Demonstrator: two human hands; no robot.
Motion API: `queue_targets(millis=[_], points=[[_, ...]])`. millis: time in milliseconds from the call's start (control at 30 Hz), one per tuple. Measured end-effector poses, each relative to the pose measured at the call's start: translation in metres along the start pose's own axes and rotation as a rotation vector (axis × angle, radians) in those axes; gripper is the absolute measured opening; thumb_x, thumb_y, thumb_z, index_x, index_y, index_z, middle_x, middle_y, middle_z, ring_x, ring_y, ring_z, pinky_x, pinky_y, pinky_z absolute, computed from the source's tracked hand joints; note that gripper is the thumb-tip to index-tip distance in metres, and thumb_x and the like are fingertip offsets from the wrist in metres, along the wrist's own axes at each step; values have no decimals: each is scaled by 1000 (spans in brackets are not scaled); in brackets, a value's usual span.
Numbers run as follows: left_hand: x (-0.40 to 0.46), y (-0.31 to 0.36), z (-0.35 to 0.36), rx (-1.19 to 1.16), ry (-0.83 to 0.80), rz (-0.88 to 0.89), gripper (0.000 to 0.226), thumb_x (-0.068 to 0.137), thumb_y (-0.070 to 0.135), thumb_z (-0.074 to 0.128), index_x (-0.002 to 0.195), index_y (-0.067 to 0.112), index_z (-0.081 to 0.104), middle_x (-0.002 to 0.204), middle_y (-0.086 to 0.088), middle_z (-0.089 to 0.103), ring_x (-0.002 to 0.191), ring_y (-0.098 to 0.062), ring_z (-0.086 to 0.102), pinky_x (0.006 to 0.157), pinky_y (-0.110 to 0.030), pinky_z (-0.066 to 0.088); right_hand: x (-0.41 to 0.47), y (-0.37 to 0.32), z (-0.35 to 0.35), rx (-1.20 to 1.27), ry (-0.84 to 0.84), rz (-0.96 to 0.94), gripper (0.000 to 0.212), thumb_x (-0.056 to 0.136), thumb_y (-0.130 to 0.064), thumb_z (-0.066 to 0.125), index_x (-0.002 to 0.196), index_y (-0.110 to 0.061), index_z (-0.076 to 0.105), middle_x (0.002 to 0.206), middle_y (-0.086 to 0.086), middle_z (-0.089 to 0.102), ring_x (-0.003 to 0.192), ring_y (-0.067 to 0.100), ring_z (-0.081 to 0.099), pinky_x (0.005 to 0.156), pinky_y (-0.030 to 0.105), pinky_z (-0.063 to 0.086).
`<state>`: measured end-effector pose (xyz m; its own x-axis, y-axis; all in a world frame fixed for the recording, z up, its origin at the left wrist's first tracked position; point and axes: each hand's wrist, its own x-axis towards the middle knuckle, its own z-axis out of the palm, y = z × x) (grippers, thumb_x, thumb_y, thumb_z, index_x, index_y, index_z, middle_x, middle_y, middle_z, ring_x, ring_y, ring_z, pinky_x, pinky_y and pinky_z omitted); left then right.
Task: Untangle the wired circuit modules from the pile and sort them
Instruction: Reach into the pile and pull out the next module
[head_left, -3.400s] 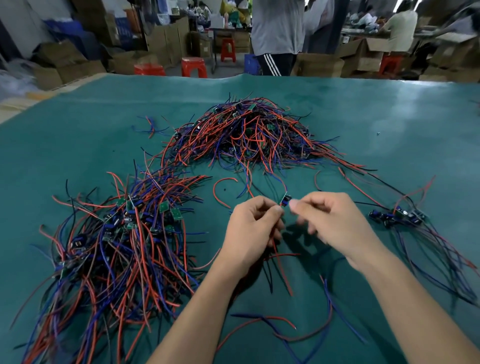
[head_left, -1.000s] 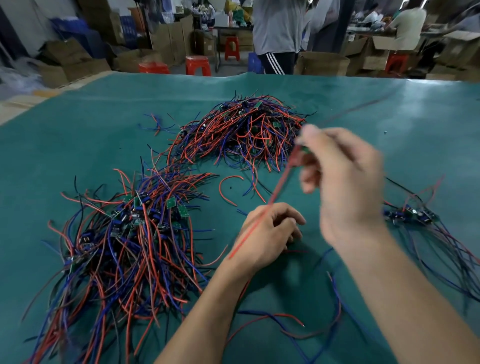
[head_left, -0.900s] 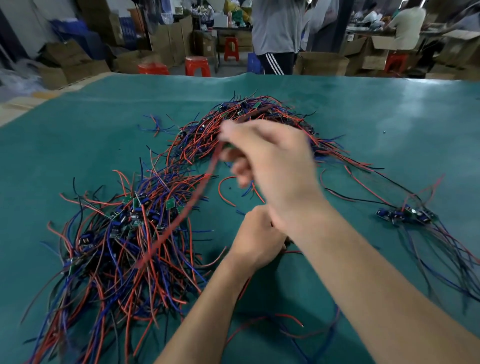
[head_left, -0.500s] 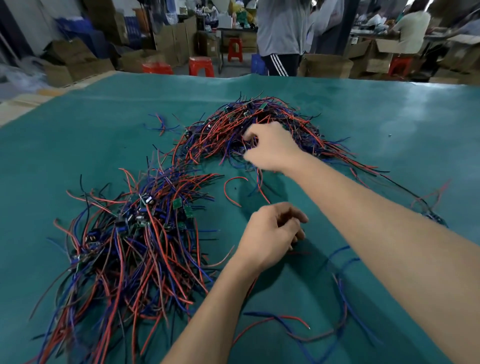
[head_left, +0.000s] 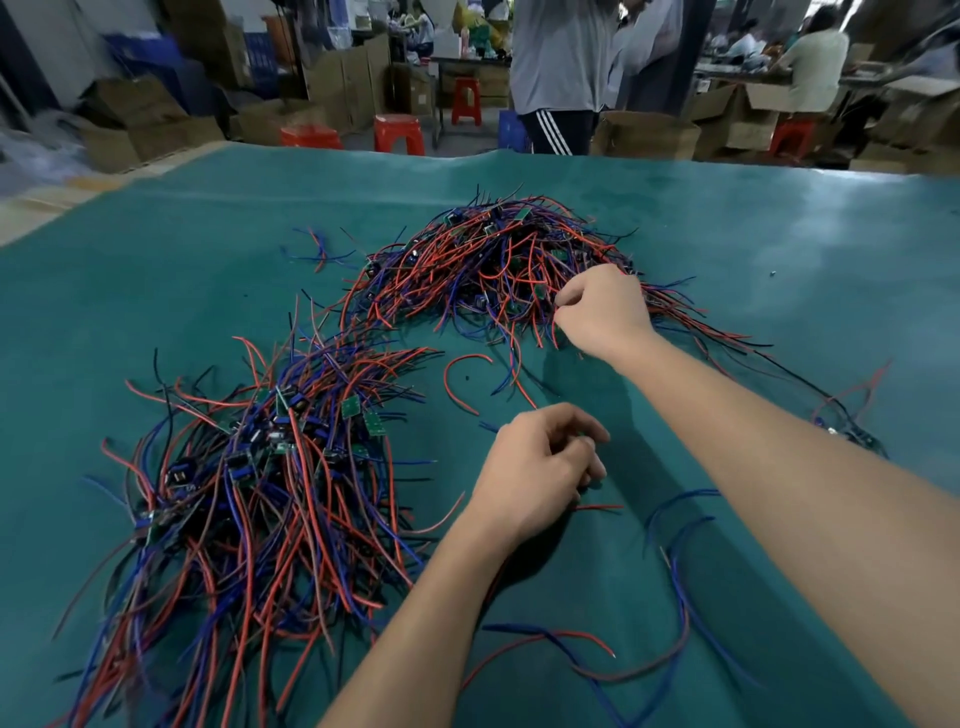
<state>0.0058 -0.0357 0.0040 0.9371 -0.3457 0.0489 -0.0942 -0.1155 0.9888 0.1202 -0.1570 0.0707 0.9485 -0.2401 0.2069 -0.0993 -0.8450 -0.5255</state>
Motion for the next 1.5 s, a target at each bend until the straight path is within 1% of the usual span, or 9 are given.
queue_targets(millis=[233,367,500,667,833,1000,1200,1367,1500], points=[[1,-3,0,5,3,3,22,88,4,49,92,14,68,67,0,70,58,-11,58,55,-24,48,-14,11,-15,53,83,-29,19,80,-11,63,68,-13,78,83,11,78,86,30,69,81,33,55],[0,-2,0,-1,7,4,22,89,1,49,92,12,68,66,0,70,58,-10,58,54,-22,47,-5,17,-7,-75,-34,80,13,81,-23,68,87,-16,78,101,12,75,97,35,67,84,36,56],[0,-2,1,17,9,10,23,88,1,49,92,12,68,66,0,70,57,-11,58,54,-22,47,-1,23,15,-224,-113,120,38,90,-51,71,105,-15,71,109,11,70,103,34,66,85,40,55],[0,-3,0,9,9,10,22,89,2,49,93,12,68,67,0,70,58,-11,58,55,-25,48,7,17,24,-196,-150,110,16,96,-27,64,95,-11,63,100,15,62,92,35,61,77,37,48],[0,-2,1,-8,18,5,23,87,0,49,90,13,68,65,1,69,57,-12,57,54,-23,47,6,30,8,18,-144,160,20,91,-25,63,89,-5,64,98,19,70,90,33,65,80,38,54],[3,-5,1,-9,59,-1,26,85,-1,48,88,15,68,65,3,69,53,-14,56,55,-26,49,-14,47,-25,266,-183,140,25,90,-21,68,68,-14,58,54,3,57,55,23,49,43,23,27],[5,-5,0,-74,152,-4,20,90,1,54,90,16,68,80,-4,71,58,-13,59,58,-27,52,-67,61,-48,528,-256,151,33,98,-22,64,67,-19,53,48,-7,47,49,12,42,40,19,23],[4,2,0,-243,170,-35,28,106,19,42,96,6,64,74,-3,68,59,-12,58,53,-23,49,-128,45,-55,622,-511,-73,34,94,-10,70,64,-17,55,51,-3,50,46,8,44,44,12,33],[2,2,-3,-163,165,5,24,102,17,51,97,0,67,69,3,69,62,-9,60,64,-24,52,-150,33,-50,621,-754,-238,26,83,-20,74,63,-20,57,55,4,52,54,15,45,54,23,35]])
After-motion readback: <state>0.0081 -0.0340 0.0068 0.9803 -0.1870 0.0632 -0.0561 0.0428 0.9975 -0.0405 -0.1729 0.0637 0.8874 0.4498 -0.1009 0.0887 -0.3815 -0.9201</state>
